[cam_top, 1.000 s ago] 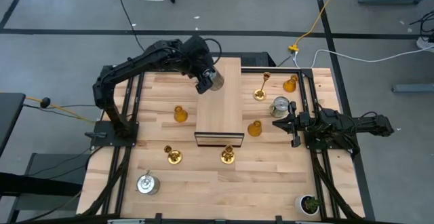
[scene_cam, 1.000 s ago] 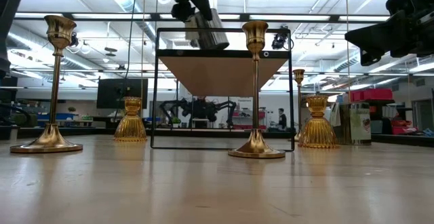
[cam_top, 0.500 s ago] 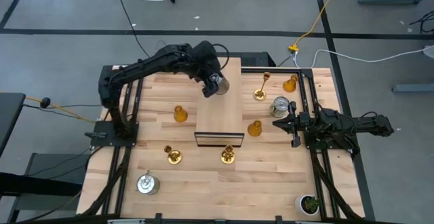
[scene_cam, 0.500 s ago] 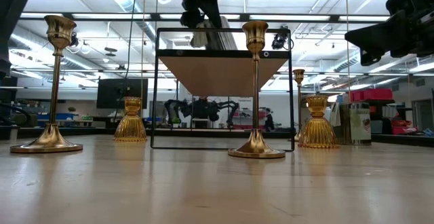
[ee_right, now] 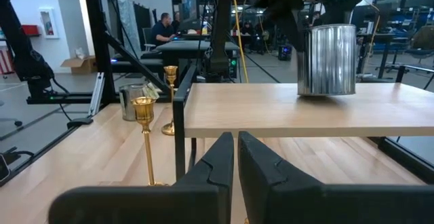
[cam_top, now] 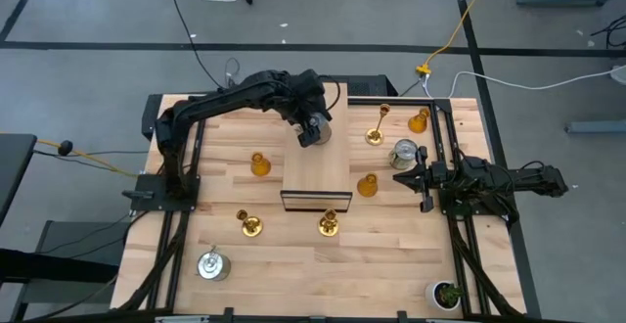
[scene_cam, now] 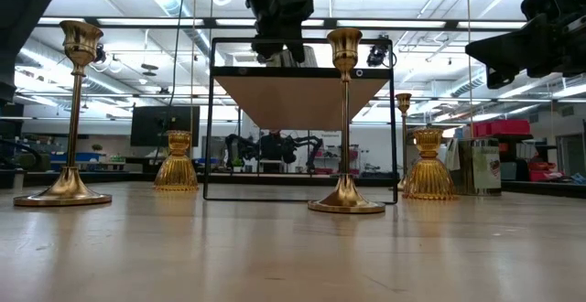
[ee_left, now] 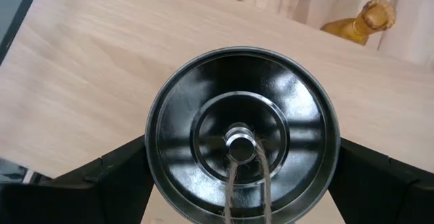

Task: Pick & Place candle stick holders
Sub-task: Put the top left scented candle can on the shelf

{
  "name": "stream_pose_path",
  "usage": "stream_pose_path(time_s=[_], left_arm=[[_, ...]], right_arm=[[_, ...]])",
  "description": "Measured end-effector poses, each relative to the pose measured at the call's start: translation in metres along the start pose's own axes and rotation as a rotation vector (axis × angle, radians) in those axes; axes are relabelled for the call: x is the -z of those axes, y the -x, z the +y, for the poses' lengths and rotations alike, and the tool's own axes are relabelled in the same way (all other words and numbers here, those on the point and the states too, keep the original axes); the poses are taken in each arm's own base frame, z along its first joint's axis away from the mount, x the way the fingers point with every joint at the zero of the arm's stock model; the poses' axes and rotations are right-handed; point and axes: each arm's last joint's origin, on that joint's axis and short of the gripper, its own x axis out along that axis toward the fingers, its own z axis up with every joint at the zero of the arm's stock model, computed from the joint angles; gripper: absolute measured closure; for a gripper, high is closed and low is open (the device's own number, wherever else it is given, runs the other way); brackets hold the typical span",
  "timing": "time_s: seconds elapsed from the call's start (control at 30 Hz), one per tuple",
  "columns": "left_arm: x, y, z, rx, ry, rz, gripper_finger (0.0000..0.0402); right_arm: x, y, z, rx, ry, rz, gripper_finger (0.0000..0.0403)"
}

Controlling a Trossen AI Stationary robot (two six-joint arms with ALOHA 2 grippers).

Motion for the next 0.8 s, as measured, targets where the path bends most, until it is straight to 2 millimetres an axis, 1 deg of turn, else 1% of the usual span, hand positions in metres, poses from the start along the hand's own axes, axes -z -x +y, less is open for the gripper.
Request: stream_pose_path(time_s=[0.13, 0.8], left_arm=[[-0.0002, 0.0000, 0.0002, -0.008, -0.022, -0.003, 0.0030], [-0.0004, 0.0000, 0.0012, -0.034, -0.023, -0.004, 0.0030]], right_arm=[[0.0000, 0.0000, 0.0000, 0.000, 0.000, 0.000, 0.0376], [0.0000, 0.0000, 0.0000, 0.000, 0.000, 0.000, 0.0376]])
